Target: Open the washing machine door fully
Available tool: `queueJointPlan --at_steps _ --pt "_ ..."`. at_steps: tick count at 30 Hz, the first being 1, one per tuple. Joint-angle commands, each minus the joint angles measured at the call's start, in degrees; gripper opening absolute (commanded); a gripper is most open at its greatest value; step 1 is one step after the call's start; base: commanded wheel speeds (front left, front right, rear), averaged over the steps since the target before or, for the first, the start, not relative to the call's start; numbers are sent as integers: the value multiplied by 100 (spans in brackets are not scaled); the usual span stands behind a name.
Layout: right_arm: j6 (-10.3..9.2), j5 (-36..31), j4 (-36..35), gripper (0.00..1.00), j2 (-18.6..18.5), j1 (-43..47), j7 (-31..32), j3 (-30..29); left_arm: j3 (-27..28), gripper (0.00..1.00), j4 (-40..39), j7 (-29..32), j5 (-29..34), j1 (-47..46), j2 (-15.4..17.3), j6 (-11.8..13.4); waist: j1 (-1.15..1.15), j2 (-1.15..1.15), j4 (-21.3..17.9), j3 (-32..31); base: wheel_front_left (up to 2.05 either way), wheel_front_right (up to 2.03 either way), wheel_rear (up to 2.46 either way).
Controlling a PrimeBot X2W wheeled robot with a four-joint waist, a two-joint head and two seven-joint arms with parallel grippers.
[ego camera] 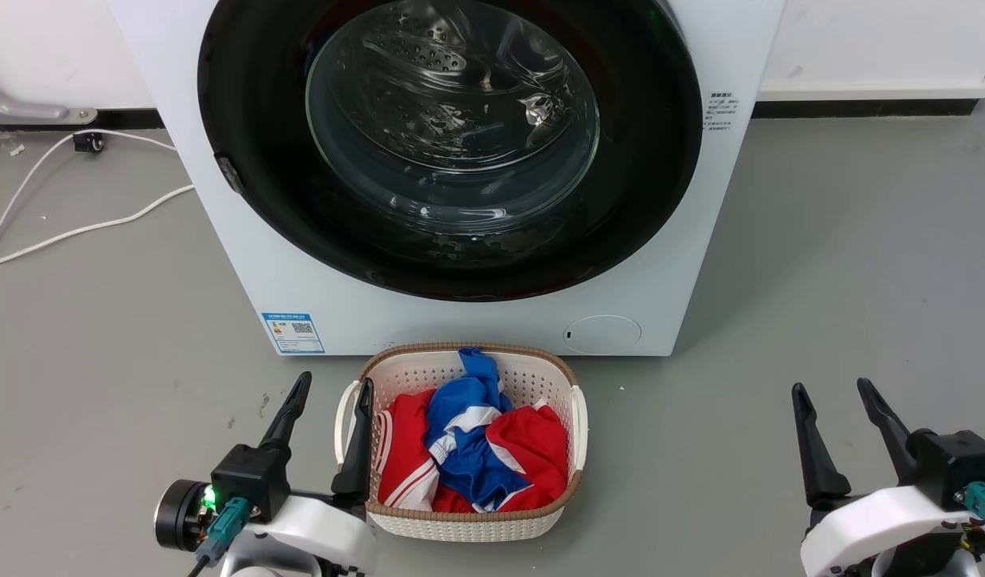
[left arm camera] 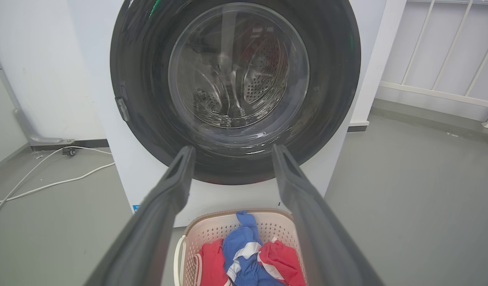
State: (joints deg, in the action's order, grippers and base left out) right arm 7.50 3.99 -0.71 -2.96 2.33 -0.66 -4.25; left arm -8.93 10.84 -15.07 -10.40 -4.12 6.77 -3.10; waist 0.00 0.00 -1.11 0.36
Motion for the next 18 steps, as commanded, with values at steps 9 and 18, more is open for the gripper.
queueJointPlan --at_steps 9,18 --pt "-1 4 64 100 13 -30 -60 8 53 100 103 -15 75 4 -33 -38 0 0 -3 -27 0 0 0" --pt "-1 385 157 0 12 -49 24 4 71 100 135 -15 171 -12 -59 -41 0 0 -6 -64 0 0 0"
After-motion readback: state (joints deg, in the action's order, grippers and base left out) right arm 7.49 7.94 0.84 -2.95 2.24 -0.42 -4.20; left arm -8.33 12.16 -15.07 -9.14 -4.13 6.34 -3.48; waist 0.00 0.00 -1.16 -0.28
